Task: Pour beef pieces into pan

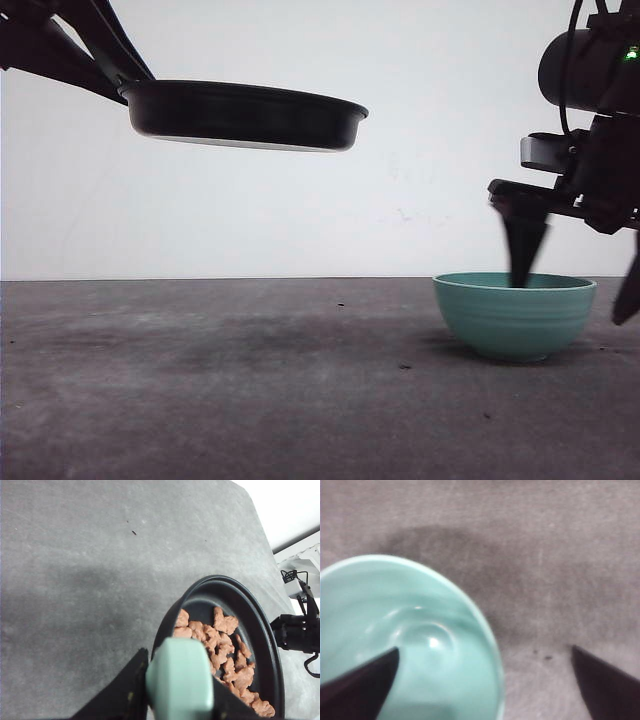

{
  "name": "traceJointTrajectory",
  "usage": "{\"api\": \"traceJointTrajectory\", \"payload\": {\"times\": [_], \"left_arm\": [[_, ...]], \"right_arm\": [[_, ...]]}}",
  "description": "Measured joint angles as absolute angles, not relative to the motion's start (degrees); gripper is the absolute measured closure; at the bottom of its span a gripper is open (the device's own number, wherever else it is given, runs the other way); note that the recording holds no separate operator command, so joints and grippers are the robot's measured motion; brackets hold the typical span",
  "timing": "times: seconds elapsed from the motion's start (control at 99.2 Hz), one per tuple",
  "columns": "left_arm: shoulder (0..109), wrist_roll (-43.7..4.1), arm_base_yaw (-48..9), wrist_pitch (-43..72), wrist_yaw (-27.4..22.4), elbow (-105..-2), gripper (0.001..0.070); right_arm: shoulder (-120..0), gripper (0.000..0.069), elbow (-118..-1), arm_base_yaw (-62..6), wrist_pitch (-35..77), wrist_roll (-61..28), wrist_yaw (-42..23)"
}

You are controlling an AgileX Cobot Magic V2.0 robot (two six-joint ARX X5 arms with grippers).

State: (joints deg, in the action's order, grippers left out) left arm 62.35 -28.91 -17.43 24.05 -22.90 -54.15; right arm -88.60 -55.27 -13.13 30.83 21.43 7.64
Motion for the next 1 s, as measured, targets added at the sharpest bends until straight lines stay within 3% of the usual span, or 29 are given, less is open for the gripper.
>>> {"api": "traceJointTrajectory", "payload": {"times": [0.242,0.282,0.423,0.504,0.635,0.998], "left_arm": [[65.6,-28.9,-17.1,16.3,-22.9,-54.2,0.0650],[66.8,-28.9,-17.1,15.4,-22.9,-54.2,0.0650],[73.1,-28.9,-17.1,14.8,-22.9,-54.3,0.0650],[77.5,-28.9,-17.1,14.7,-22.9,-54.3,0.0650],[84.1,-28.9,-17.1,12.1,-22.8,-54.3,0.0650],[94.0,-28.9,-17.1,5.5,-21.7,-54.3,0.0650]], "right_arm": [[-74.7,0.0032,-57.2,-13.3,32.2,21.7,7.9],[-71.4,0.0119,-58.1,-13.6,32.1,21.8,8.8],[-58.6,0.0530,-59.6,-14.9,31.2,21.7,13.3],[-51.4,0.0639,-59.8,-16.0,32.7,21.8,13.9],[-43.4,0.0676,-59.9,-17.2,38.7,21.9,13.6],[-35.4,0.0681,-59.9,-17.3,54.7,21.2,9.0]]}}
